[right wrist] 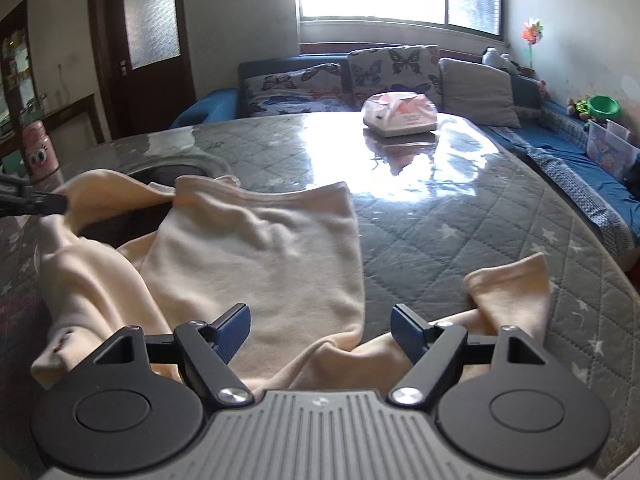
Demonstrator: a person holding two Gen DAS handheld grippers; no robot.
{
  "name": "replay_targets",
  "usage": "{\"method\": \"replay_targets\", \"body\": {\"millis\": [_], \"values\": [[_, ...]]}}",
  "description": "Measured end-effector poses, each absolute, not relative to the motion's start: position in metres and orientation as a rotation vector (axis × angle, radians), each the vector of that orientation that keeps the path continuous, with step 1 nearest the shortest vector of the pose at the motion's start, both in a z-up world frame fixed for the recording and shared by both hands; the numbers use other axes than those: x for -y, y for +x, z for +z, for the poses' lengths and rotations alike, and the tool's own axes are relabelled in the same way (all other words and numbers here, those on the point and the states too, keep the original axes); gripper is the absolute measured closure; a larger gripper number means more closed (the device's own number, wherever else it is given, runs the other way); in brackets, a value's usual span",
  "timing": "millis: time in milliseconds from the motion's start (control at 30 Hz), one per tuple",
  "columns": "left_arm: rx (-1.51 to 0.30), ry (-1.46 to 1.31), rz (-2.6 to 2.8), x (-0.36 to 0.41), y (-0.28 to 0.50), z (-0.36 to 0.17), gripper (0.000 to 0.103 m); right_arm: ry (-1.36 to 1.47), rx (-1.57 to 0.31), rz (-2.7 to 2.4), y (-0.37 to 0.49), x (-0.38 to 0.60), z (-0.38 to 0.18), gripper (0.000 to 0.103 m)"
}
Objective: Fold clothes
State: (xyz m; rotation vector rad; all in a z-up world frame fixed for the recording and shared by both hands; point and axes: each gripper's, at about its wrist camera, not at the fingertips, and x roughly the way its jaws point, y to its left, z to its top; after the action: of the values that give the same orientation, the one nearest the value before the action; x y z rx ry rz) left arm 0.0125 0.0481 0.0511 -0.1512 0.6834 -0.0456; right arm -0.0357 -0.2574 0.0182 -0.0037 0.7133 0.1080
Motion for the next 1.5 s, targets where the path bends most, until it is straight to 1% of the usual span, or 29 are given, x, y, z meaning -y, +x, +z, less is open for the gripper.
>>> {"method": "replay_targets", "body": {"millis": [300,400,433,467,533,633,700,767,800,833,867,900,1000,1067,1100,1133,1167,1200,1233,1267,1500], "values": [[-0.751,-0.151,0.078,-0.099,-0.049,0.031,0.096,-0.041,-0.706,0.165,-0.023,0.242,0.021,0.024],[-0.780,-0.154,0.097,-0.111,-0.061,0.026,0.095,-0.049,-0.702,0.177,-0.010,0.238,0.023,0.025],[-0.788,-0.150,0.101,-0.114,-0.064,0.026,0.094,-0.052,-0.702,0.184,-0.003,0.236,0.024,0.026],[-0.794,-0.147,0.108,-0.117,-0.066,0.025,0.092,-0.055,-0.701,0.189,0.003,0.234,0.024,0.029],[-0.800,-0.138,0.115,-0.122,-0.069,0.027,0.091,-0.044,-0.711,0.204,0.020,0.231,0.024,0.031],[-0.797,-0.116,0.130,-0.128,-0.072,0.031,0.083,-0.023,-0.731,0.222,0.046,0.226,0.023,0.039],[-0.795,-0.101,0.138,-0.132,-0.073,0.035,0.079,-0.015,-0.748,0.227,0.064,0.222,0.021,0.042],[-0.792,-0.094,0.145,-0.137,-0.073,0.039,0.067,-0.014,-0.760,0.231,0.080,0.217,0.018,0.045],[-0.786,-0.095,0.146,-0.139,-0.072,0.041,0.063,-0.017,-0.766,0.234,0.086,0.215,0.016,0.047],[-0.778,-0.093,0.143,-0.141,-0.071,0.044,0.054,-0.020,-0.770,0.235,0.092,0.213,0.015,0.049],[-0.769,-0.091,0.140,-0.143,-0.071,0.046,0.049,-0.023,-0.773,0.236,0.096,0.210,0.013,0.050],[-0.763,-0.090,0.135,-0.143,-0.070,0.048,0.048,-0.025,-0.777,0.237,0.100,0.208,0.012,0.051],[-0.755,-0.105,0.111,-0.144,-0.062,0.052,0.046,-0.029,-0.790,0.239,0.113,0.202,0.006,0.059],[-0.756,-0.126,0.092,-0.141,-0.055,0.053,0.045,-0.020,-0.801,0.238,0.120,0.200,0.003,0.067],[-0.756,-0.137,0.079,-0.139,-0.051,0.053,0.044,-0.016,-0.802,0.236,0.122,0.199,0.002,0.069],[-0.755,-0.147,0.066,-0.136,-0.046,0.053,0.041,-0.013,-0.800,0.234,0.122,0.198,0.001,0.076],[-0.753,-0.155,0.052,-0.133,-0.042,0.053,0.038,-0.013,-0.792,0.232,0.121,0.199,0.002,0.089],[-0.749,-0.159,0.039,-0.129,-0.038,0.053,0.037,-0.016,-0.777,0.230,0.119,0.200,0.004,0.094],[-0.744,-0.158,0.028,-0.125,-0.034,0.053,0.036,-0.019,-0.762,0.227,0.116,0.201,0.007,0.097],[-0.739,-0.155,0.017,-0.121,-0.029,0.053,0.035,-0.023,-0.747,0.225,0.113,0.202,0.010,0.099],[-0.729,-0.136,-0.052,-0.091,0.008,0.051,0.031,-0.060,-0.637,0.169,0.087,0.215,0.030,0.099]]}}
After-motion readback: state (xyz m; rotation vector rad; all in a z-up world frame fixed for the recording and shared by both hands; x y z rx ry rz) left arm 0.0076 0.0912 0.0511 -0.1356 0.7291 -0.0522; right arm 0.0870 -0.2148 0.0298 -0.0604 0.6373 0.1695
